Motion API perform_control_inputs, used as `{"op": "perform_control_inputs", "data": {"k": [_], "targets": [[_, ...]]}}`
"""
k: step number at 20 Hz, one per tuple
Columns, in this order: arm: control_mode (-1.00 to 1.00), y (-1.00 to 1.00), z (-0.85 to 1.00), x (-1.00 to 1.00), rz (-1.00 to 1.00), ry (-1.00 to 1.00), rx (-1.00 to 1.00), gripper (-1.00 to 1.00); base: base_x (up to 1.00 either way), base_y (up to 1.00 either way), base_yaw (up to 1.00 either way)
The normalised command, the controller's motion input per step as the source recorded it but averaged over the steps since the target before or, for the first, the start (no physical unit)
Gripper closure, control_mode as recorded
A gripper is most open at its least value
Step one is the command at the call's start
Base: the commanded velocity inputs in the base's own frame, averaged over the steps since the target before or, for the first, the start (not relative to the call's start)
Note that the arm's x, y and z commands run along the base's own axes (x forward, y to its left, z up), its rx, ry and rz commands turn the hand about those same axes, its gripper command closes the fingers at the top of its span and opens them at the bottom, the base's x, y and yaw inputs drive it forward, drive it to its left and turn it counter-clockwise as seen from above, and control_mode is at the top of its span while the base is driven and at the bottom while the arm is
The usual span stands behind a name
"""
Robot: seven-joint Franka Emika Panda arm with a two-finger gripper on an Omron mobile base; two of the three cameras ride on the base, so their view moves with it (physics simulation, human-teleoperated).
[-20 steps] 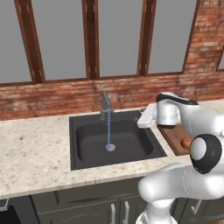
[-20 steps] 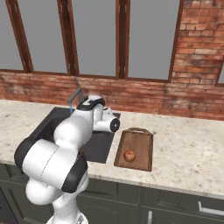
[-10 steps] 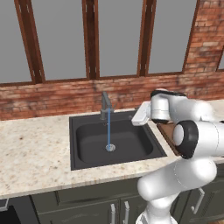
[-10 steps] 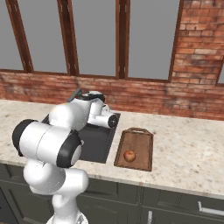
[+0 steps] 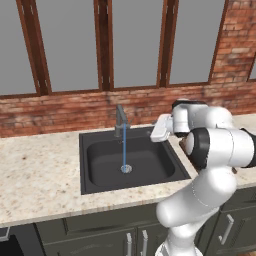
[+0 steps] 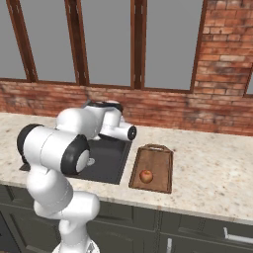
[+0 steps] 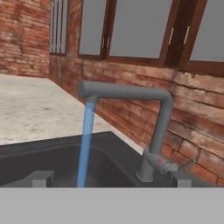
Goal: Pick the apple from the sink and place it on the cutting board to airdry. Then turn off the sink faucet.
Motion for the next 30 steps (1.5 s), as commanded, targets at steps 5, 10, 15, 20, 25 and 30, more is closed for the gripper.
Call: {"op": "perform_control_inputs", "data": {"k": [5, 10, 15, 20, 25, 30], "targets": [[-1.00, 0.00, -0.02, 0.03, 0.13, -0.02, 0.00, -1.00, 0.00, 0.00, 0.00], [-1.00, 0.05, -0.05, 0.03, 0.10, -0.04, 0.00, -1.00, 0.00, 0.00, 0.00], [-1.00, 0.19, -0.10, 0.05, 0.05, -0.05, 0.00, -1.00, 0.00, 0.00, 0.00], [-1.00, 0.23, -0.07, 0.05, 0.00, -0.06, 0.01, -1.00, 0.00, 0.00, 0.00], [-1.00, 0.02, -0.01, 0.18, -0.01, 0.00, 0.08, -1.00, 0.00, 0.00, 0.00], [-1.00, 0.00, 0.00, 0.31, 0.00, 0.00, 0.07, -1.00, 0.00, 0.00, 0.00]]}}
